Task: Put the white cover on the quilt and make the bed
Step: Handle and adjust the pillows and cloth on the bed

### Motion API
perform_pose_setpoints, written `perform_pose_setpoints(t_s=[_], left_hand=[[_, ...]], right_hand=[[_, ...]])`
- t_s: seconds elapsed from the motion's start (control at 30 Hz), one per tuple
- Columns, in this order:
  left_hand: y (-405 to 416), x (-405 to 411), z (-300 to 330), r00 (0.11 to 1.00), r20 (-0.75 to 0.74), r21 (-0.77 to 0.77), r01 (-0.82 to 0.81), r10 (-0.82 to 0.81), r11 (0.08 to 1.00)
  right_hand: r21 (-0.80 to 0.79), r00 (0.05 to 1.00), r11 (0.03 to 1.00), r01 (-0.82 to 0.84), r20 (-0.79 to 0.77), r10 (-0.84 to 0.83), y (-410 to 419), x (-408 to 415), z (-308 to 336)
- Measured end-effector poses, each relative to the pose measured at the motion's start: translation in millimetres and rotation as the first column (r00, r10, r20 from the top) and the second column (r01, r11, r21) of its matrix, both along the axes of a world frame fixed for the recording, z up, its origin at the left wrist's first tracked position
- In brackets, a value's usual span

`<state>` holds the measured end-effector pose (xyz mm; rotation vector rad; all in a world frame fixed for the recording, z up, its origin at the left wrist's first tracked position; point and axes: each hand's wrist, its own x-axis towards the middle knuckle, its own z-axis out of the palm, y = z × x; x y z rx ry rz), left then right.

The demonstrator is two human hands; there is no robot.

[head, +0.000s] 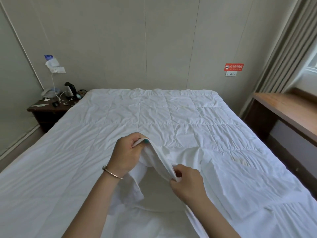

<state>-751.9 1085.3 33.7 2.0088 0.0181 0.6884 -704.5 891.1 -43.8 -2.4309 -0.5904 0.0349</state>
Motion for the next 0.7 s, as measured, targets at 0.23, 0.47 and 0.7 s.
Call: perform_pose_setpoints(t_s=[0.23, 0.47, 0.7], left_hand=[[34, 1, 46, 0.961, 0.114, -0.054, -0.246, 0.250, 0.968], [77, 25, 145, 0.918, 0.178, 0.287, -0.394, 0.355, 0.873], [-6, 31, 140, 0.994, 0.099, 0.222, 0.023, -0.046, 0.975]], right_hand=[[0.011, 0.911, 0.999, 0.039, 0.411, -0.040, 4, 50, 56], [0.374, 0.773, 0.926, -0.048, 0.601, -0.202, 22, 69, 233], [0.401, 0.927, 0.904, -0.150, 0.374, -0.012, 54, 76, 226]])
